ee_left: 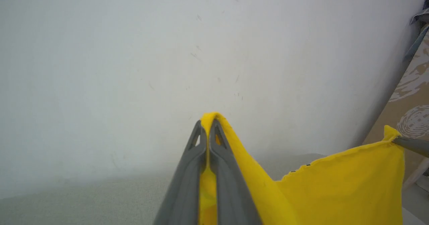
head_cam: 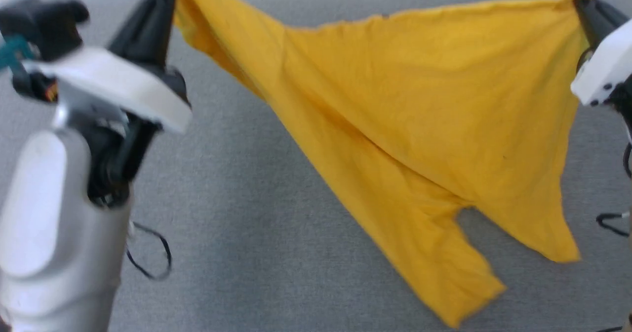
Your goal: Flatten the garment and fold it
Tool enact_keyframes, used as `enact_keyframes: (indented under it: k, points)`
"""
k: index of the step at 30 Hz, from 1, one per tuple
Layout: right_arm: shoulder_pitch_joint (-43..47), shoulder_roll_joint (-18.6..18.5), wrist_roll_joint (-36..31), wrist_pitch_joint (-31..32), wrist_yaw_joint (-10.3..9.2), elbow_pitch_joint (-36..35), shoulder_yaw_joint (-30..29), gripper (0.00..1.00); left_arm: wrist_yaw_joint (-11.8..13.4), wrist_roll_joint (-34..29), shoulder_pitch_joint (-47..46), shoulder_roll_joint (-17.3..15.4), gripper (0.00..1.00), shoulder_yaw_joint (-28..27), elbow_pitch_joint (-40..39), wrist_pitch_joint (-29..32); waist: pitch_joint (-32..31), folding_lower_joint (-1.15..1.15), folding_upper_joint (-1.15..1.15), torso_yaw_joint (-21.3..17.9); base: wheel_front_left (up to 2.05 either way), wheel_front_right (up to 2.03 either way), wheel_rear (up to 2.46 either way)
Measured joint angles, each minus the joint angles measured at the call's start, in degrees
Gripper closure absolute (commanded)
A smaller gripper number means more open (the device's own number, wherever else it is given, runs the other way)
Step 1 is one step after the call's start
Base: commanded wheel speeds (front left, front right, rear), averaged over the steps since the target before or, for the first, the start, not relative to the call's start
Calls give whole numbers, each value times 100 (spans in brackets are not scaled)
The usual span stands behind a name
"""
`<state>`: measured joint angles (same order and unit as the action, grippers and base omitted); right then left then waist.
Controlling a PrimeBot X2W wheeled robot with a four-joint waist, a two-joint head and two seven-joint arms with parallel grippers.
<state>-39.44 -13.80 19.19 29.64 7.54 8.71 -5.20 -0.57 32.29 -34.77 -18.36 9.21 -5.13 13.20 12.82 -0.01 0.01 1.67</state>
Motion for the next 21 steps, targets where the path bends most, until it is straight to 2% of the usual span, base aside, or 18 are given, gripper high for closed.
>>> enact_keyframes:
  k: [8,13,21]
  points:
    - [-684,73,-115,145,0,390,143,100,-191,-156,-1553,-18,100,135,1061,47,-466,0,0,-254,0,0,0]
    - [-1218,243,-305,81,0,851,167,100,-190,-443,-2390,-26,100,223,1931,-63,-723,0,0,-373,0,0,0]
    - [-2005,524,-742,-53,0,1748,146,100,-249,-556,-3210,-11,100,463,3072,242,-1022,0,0,-568,0,0,0]
